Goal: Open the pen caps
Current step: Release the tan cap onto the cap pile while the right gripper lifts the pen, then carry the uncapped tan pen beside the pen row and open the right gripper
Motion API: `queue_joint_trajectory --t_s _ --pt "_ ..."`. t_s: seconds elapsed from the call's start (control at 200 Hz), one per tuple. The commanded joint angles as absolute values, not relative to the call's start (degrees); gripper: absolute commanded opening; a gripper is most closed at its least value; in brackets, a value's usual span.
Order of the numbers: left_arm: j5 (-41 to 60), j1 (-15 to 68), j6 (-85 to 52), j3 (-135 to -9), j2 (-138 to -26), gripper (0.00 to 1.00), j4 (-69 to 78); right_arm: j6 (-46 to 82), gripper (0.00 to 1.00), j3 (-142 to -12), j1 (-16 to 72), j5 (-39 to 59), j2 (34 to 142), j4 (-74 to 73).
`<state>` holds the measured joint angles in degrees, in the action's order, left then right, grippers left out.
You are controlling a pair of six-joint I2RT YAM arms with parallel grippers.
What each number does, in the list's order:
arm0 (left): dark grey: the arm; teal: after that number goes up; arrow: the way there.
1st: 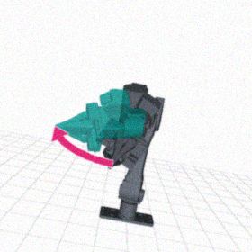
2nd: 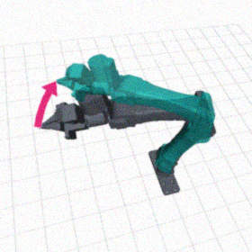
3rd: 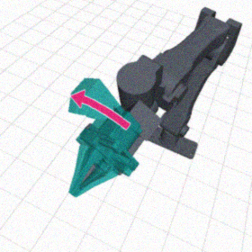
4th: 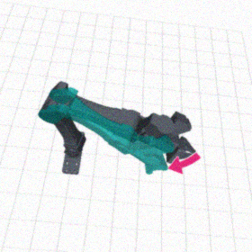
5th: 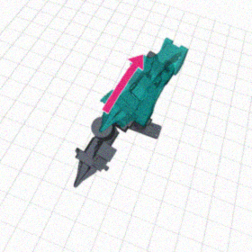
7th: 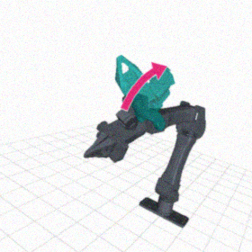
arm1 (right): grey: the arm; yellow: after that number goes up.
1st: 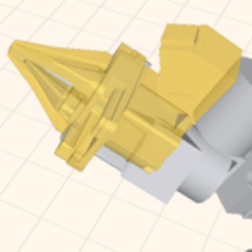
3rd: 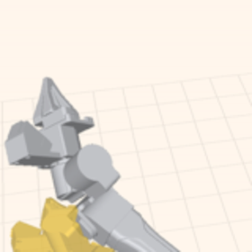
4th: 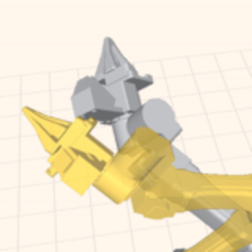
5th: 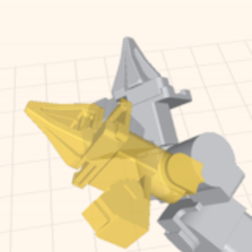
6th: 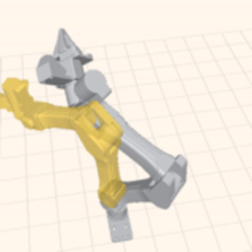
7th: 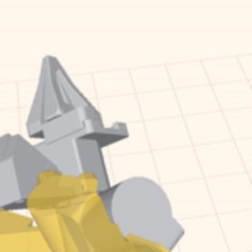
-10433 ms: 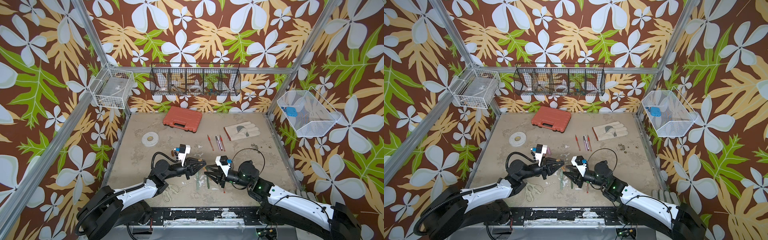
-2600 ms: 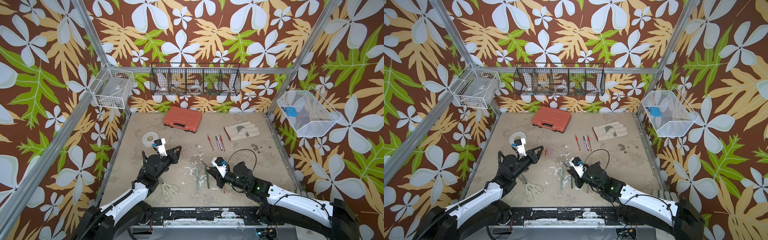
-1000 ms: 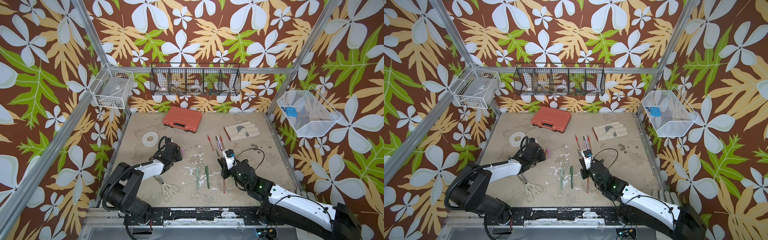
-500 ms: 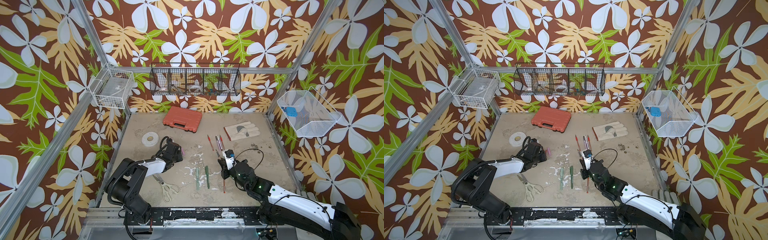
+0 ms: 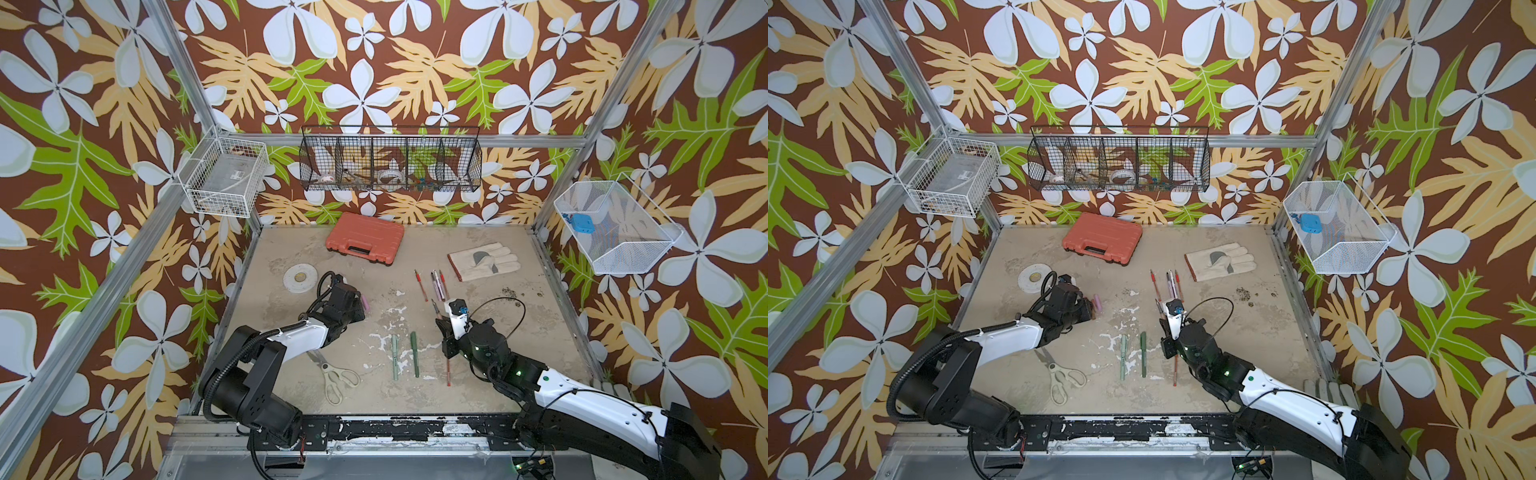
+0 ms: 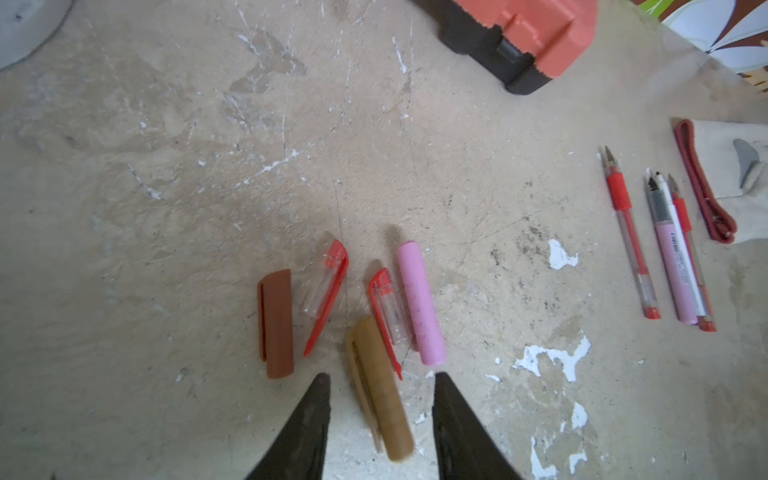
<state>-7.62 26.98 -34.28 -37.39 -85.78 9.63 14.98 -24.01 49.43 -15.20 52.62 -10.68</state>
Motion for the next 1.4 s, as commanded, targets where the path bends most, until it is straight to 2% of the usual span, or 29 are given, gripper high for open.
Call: queue_joint_trajectory --t_s 0.0,0.025,0.12,0.175,0.225,0.255,0.33,0.581,0.821,0.946,1.136,1.396 --pt "-9.5 28.7 -33.3 -37.1 -83.5 0.54 9.3 15.6 0.0 -24.0 49.2 -16.0 52.9 -10.7" --pt "-9.8 29.3 -33.1 -36.9 -82.6 0.6 9.4 15.6 0.0 -24.1 49.2 -16.1 52.9 -10.7" --pt "-10.1 30.8 -33.0 -35.6 -78.9 0.65 10.5 15.9 0.0 -24.1 48.9 -16.3 53.0 -10.4" --pt "-9.8 31.3 -33.1 -34.4 -76.2 0.73 11.6 16.1 0.0 -24.2 48.4 -16.4 53.2 -10.2" --pt "-9.3 31.7 -33.2 -33.3 -73.7 0.77 12.8 17.0 0.0 -24.3 47.6 -16.1 53.1 -9.9" --pt "-9.0 32.0 -33.3 -32.4 -72.0 0.88 13.6 17.3 0.0 -24.3 46.9 -15.5 53.2 -9.9" --pt "-7.1 32.5 -33.5 -30.1 -67.9 0.99 17.0 19.2 0.0 -25.0 44.7 -14.5 54.4 -9.0" --pt "0.0 35.0 -32.2 -23.4 -57.2 0.99 28.8 25.8 0.0 -34.3 34.1 -8.1 67.1 -1.2" --pt "4.0 35.4 -31.6 -21.3 -55.2 0.98 33.7 25.9 0.0 -45.1 26.3 -10.2 81.9 3.2" --pt "4.4 35.4 -32.1 -21.2 -56.1 0.98 34.2 23.4 0.05 -49.9 21.8 -8.3 88.4 4.2" --pt "6.3 35.4 -32.8 -21.8 -59.1 0.97 35.2 18.9 0.11 -55.5 19.7 -8.0 96.9 4.6" --pt "6.8 35.4 -32.7 -22.0 -59.8 0.97 35.4 17.6 0.12 -63.0 18.9 -8.0 107.5 6.9"
